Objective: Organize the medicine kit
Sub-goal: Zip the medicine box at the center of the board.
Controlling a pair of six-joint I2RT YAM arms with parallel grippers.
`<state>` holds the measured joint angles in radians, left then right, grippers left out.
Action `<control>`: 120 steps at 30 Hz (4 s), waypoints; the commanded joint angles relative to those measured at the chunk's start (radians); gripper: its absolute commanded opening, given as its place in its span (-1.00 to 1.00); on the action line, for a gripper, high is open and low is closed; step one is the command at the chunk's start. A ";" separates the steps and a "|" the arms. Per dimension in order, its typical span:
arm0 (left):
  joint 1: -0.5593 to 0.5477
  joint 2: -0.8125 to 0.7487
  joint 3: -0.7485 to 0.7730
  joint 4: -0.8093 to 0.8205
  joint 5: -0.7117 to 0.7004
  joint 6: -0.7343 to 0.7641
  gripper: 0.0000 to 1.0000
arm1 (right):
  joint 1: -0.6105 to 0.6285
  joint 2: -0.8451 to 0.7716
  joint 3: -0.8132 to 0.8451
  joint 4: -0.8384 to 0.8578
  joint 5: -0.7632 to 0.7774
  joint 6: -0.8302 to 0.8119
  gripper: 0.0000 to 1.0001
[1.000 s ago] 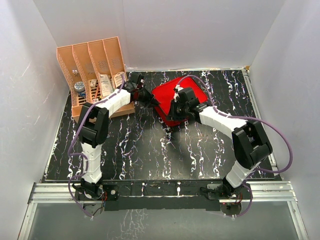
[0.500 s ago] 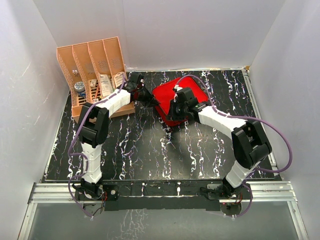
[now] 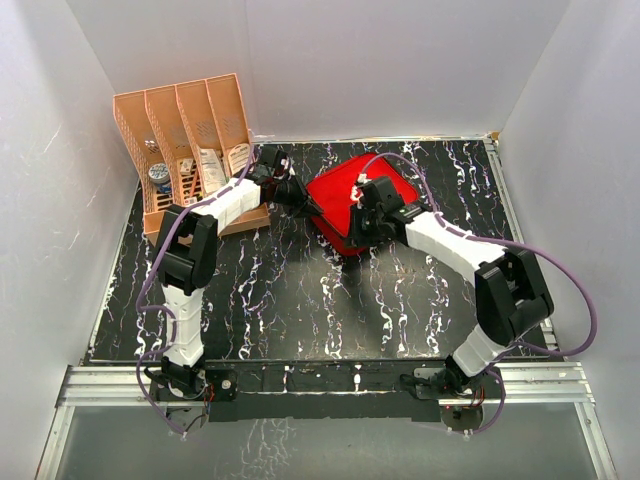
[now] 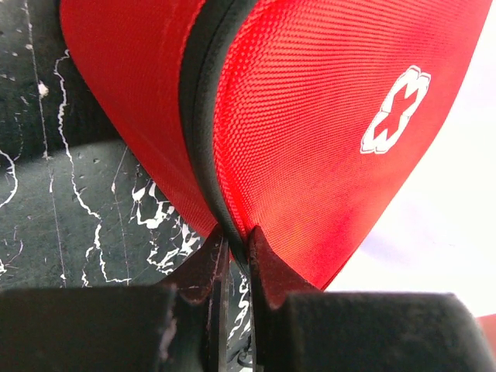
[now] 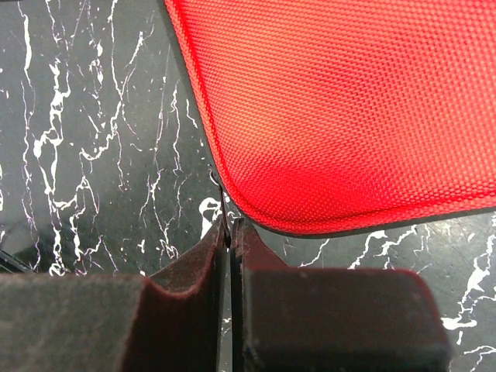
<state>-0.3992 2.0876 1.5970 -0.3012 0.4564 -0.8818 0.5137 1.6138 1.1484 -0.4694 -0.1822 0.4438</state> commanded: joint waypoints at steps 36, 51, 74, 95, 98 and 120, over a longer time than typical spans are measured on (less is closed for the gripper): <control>0.064 -0.012 -0.028 -0.060 0.055 0.312 -1.00 | -0.278 -0.175 -0.016 -0.214 0.362 -0.047 -1.00; 0.066 0.016 0.045 -0.322 0.372 0.700 -1.00 | -0.420 -0.038 0.156 -0.158 0.389 -0.153 -1.00; 0.067 0.221 0.406 -0.624 0.478 1.117 -1.00 | -0.436 -0.182 0.030 -0.146 0.280 -0.111 -1.00; 0.067 -0.081 0.243 -0.598 0.267 0.756 -1.00 | -0.425 -0.191 -0.015 -0.119 0.236 -0.071 -1.00; 0.066 -0.143 0.089 -0.568 0.210 0.759 -1.00 | -0.423 -0.190 -0.015 -0.115 0.237 -0.070 -1.00; -0.045 0.281 0.437 -0.324 0.081 0.571 -1.00 | -0.352 -0.213 -0.014 -0.160 0.247 -0.031 -1.00</control>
<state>-0.4423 2.3295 1.8988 -0.6491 0.5621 -0.2737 0.1207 1.4559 1.1145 -0.6861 0.0822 0.3729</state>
